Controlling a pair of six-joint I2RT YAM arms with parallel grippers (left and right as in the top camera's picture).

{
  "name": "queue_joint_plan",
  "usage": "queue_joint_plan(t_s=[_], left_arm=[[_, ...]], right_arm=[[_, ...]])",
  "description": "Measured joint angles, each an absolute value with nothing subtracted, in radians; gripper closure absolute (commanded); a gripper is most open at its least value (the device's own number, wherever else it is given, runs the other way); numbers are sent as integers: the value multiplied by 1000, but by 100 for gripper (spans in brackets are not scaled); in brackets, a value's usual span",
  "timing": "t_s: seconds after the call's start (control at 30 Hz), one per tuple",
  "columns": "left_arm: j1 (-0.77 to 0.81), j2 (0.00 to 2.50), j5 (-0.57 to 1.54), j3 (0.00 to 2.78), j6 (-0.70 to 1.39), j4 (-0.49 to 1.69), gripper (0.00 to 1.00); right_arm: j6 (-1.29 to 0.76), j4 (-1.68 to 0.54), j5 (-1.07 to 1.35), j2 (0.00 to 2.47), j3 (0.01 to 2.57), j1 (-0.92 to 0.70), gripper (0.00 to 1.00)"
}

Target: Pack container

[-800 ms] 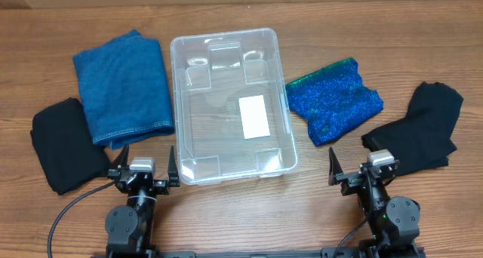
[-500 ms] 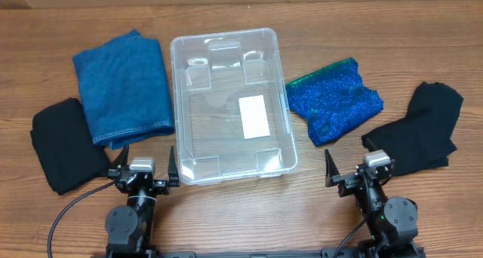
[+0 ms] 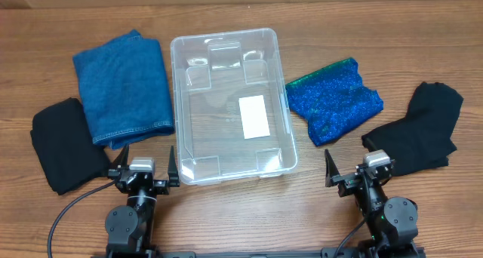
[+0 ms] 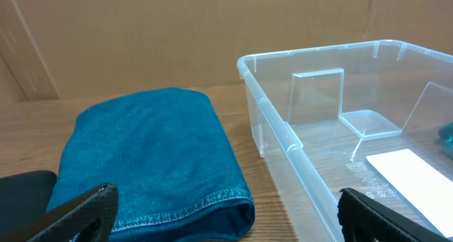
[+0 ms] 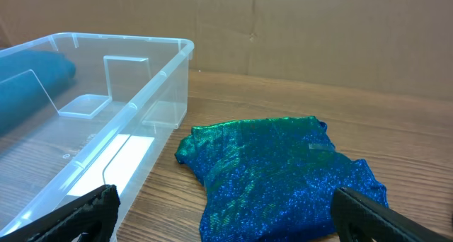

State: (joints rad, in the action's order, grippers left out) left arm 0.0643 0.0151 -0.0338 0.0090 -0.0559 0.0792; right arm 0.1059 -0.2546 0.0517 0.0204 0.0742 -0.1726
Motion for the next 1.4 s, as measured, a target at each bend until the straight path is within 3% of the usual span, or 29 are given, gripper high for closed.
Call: queue_joint_plan(t_s=[0.77,0.93,1.13,1.4], left_arm=[[64,15,-39,9,-56,78,0],[64,17,-42,30,107,67,0],[64,246,-42,363,178,118,0],[64,858,-37,984,186,664,0]], right_arm=[[38,-255,47,20,74,-173,0],[-69,-255,-35,61,102,-173,0],[-123,-320,-73,506,448,-172,0],[-213,-825,82,1273,1137,-36,0]])
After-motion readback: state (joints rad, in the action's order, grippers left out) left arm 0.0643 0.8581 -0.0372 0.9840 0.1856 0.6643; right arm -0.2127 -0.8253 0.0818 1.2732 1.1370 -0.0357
